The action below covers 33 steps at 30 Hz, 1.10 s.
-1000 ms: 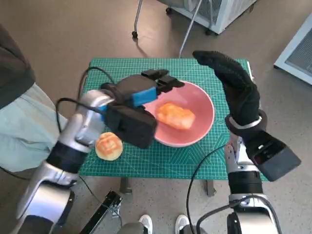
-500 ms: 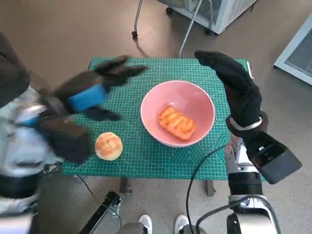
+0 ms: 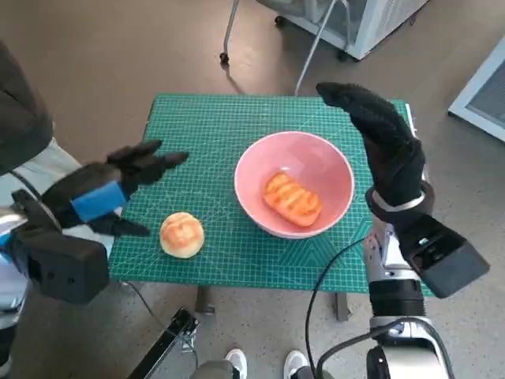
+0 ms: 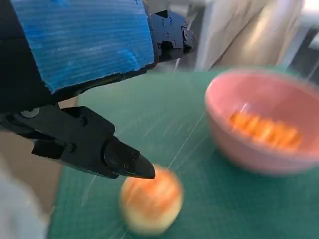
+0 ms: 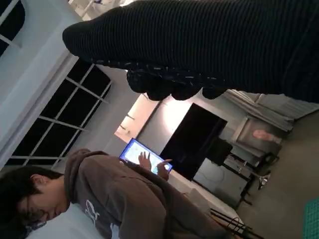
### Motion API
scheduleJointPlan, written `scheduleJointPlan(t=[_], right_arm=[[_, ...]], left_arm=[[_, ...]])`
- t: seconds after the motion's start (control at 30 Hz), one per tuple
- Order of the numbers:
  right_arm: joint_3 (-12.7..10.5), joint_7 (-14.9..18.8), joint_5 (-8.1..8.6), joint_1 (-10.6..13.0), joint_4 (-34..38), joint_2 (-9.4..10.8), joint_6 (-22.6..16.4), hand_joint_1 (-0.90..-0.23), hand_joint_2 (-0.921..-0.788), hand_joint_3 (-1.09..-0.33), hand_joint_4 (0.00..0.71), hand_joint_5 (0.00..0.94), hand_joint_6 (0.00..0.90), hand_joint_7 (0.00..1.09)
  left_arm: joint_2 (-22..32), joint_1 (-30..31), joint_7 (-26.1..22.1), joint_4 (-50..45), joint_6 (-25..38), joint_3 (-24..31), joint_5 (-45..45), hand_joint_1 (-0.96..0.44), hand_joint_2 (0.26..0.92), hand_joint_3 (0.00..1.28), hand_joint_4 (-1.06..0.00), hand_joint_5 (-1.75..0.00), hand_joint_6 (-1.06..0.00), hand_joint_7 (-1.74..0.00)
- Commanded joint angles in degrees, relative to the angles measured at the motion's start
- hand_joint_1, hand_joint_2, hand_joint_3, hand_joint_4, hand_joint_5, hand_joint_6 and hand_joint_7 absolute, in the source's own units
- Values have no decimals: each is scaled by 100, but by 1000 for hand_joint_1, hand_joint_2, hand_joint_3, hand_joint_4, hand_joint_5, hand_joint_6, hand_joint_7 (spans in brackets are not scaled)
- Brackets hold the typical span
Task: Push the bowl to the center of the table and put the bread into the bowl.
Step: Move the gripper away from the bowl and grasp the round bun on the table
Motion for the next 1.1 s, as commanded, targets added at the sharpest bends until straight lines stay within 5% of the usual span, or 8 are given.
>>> scheduleJointPlan(t=[0.03, 0.57, 0.77, 1.1], right_arm=[[-13, 6, -25, 12, 105, 12, 51, -698, -921, -788, 229, 51, -1, 750], [-35, 23, -8, -45, 130, -20, 83, -698, -921, -787, 230, 54, -1, 754], [-44, 27, -14, -36, 98, -49, 93, -698, -921, -786, 230, 55, -1, 754], [-62, 71, 18, -1, 56, -89, 76, -703, -921, -781, 231, 56, -1, 756]], left_arm=[[113, 167, -41, -14, -79, -88, 76, -59, 823, 6, -41, -8, -151, -75], [-564, -172, 440, 1366, -448, -1195, 864, -28, 827, 5, -76, -12, -180, -50], [-962, -591, 1038, 2541, -793, -1685, 1472, -51, 829, 4, -122, -25, -204, -53], [-1358, -1249, 2219, 4329, -1288, -2265, 2291, -105, 907, 27, -396, -66, -443, -159]])
